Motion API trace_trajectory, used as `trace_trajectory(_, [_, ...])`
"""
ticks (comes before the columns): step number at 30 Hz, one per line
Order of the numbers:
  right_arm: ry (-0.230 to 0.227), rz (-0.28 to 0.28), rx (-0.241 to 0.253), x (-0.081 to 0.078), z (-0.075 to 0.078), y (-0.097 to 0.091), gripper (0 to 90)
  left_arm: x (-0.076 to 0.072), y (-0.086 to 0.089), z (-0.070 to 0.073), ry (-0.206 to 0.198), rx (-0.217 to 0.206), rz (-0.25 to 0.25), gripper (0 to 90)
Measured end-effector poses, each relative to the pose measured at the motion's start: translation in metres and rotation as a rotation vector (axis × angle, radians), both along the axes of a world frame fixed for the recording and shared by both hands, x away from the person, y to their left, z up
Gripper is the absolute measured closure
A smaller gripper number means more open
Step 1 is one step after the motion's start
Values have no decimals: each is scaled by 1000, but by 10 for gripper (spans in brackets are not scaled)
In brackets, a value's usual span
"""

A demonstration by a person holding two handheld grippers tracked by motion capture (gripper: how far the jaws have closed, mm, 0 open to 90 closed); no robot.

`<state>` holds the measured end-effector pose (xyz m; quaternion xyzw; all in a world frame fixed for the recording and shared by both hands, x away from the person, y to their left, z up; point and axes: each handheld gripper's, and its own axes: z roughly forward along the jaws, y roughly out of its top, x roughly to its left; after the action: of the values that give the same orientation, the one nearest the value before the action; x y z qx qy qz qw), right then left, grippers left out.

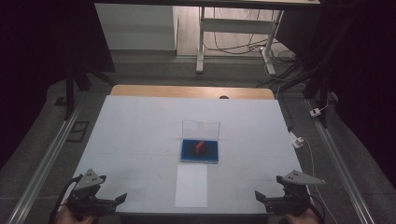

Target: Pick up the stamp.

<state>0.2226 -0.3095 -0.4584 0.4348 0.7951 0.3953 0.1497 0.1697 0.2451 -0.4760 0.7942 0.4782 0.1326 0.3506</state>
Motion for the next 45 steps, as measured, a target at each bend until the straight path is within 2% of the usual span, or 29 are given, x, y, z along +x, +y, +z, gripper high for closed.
trace_trajectory(4, [-9,6,-19,-1,0,2,0,1,2,0,8,-18,-7,40])
trace_trajectory(11, [-12,23,-33,-2,0,4,0,1,2,0,16,-17,-11,32])
trace_trajectory(22, [-4,47,-33,-1,0,5,0,3,4,0,29,-32,22,6])
trace_trajectory(29, [6,51,-35,-1,-1,5,0,4,9,1,16,-81,12,1])
trace_trajectory(34, [5,56,-39,-1,-1,6,0,7,4,5,-9,-72,-9,3])
trace_trajectory(40, [11,66,-47,0,-1,7,0,18,-5,5,-39,-71,-77,9])
trace_trajectory(45, [10,70,-50,-1,-1,8,0,28,-12,3,-16,-97,-108,8])
